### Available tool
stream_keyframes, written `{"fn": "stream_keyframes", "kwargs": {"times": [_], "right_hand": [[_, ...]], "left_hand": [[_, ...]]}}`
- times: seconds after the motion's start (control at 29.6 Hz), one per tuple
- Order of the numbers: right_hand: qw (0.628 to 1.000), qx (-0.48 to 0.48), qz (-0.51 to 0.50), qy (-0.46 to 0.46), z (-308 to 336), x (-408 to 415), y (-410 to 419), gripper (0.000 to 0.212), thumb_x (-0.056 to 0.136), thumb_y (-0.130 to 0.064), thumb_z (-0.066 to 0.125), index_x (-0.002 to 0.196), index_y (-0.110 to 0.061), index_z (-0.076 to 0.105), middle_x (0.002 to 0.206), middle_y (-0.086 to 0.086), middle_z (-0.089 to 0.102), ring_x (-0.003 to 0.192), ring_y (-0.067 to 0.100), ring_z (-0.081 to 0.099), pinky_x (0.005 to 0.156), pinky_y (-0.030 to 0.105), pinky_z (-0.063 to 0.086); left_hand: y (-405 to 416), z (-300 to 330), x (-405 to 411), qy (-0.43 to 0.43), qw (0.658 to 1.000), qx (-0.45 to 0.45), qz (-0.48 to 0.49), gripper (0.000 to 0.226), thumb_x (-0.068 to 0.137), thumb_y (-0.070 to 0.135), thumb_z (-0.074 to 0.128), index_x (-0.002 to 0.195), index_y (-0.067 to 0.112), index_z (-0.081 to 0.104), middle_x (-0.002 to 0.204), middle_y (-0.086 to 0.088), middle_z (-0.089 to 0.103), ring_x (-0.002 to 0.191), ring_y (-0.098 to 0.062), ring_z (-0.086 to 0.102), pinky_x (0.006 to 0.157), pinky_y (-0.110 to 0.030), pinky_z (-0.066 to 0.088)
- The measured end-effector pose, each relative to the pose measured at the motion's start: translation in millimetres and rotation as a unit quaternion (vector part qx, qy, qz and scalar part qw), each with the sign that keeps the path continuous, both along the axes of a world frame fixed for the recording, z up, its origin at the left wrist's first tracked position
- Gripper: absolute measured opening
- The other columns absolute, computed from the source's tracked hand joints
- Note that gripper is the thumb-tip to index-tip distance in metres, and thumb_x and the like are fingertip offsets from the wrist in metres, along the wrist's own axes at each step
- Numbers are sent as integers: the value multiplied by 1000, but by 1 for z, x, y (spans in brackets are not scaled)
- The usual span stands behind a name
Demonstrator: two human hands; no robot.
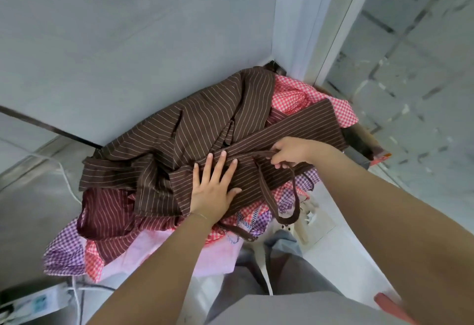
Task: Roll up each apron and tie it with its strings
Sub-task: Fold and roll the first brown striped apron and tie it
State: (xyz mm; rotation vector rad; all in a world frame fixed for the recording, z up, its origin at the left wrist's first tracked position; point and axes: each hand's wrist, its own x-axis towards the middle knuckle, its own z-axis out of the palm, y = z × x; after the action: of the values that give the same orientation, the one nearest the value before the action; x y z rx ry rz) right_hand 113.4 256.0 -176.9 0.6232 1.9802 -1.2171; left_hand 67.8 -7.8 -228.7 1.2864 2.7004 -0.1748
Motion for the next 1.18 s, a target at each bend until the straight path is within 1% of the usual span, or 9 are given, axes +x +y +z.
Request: {"fn": "stream_keyframes", "kwargs": {"times": [0.14, 0.24, 0.37, 0.61, 0.81, 0.95, 1.05, 1.12, 1.18], "right_hand": [[999, -21, 12, -34, 3, -2, 13, 49, 87, -57, 59, 110, -13, 61, 104, -2, 70, 91, 13, 66, 84, 29, 52], [999, 52, 5, -10, -7, -3, -21, 89, 73, -71, 63, 133, -9, 40, 117, 1, 63, 102, 20, 63, 84, 32, 49], [967, 246, 58, 31, -19, 2, -53, 67, 91, -26, 57, 144, -10, 18, 96, 7, 64, 80, 26, 61, 67, 37, 48], [998, 48, -35, 34, 9, 7, 56, 21, 86, -8, 58, 106, -13, 61, 90, 1, 63, 79, 14, 57, 65, 24, 42], [973, 201, -71, 90, -11, 21, 111, 21, 91, -10, 57, 112, -13, 57, 114, 10, 60, 96, 24, 56, 85, 35, 47], [916, 281, -242, 154, -28, 30, 108, 39, 93, -18, 59, 130, -13, 52, 137, 12, 45, 121, 30, 49, 101, 36, 41], [904, 191, -354, 144, -39, 34, 107, 39, 94, -25, 58, 131, -15, 51, 130, 4, 54, 113, 24, 55, 94, 33, 47], [904, 111, -388, 141, -40, 36, 104, 33, 96, -26, 56, 127, -16, 53, 121, 0, 61, 95, 18, 60, 80, 23, 49], [909, 80, -390, 122, -40, 39, 103, 38, 96, -33, 55, 130, -18, 49, 125, 2, 60, 98, 20, 61, 85, 27, 51]], "left_hand": [[7, 2, -5, 17, 1000, -15, -6, 77, 88, 70, 25, 152, 30, 12, 161, -3, 11, 147, -33, 9, 113, -63, 6], [21, 4, -3, 10, 1000, -17, -6, 83, 85, 73, 28, 153, 29, 11, 161, -3, 10, 148, -31, 7, 112, -64, 3], [27, 0, -7, 1, 1000, -21, 15, 83, 87, 74, 29, 153, 28, 9, 162, -2, 7, 148, -29, 6, 113, -62, 2], [25, -7, -13, 2, 998, -48, 34, 77, 89, 69, 16, 153, 26, 9, 161, -2, 11, 148, -26, 8, 115, -58, 2], [28, -6, -12, 11, 998, -58, 35, 72, 92, 63, 21, 152, 24, 16, 160, -4, 16, 147, -27, 14, 115, -57, 3], [39, 0, -3, 28, 999, -5, 18, 75, 91, 30, 56, 152, 19, 14, 160, -8, 16, 146, -30, 15, 116, -56, 7], [68, 6, 14, 15, 997, 9, -78, 89, 79, 10, 59, 153, 21, 12, 160, -4, 12, 147, -28, 11, 118, -52, 2], [91, 3, 24, 1, 990, -3, -140, 78, 87, 21, 54, 153, 23, 12, 161, -2, 10, 148, -26, 8, 118, -50, 1], [112, 1, 27, -17, 987, -27, -155, 69, 96, 40, 45, 153, 23, 11, 161, -1, 9, 148, -24, 5, 119, -49, 1]]}}
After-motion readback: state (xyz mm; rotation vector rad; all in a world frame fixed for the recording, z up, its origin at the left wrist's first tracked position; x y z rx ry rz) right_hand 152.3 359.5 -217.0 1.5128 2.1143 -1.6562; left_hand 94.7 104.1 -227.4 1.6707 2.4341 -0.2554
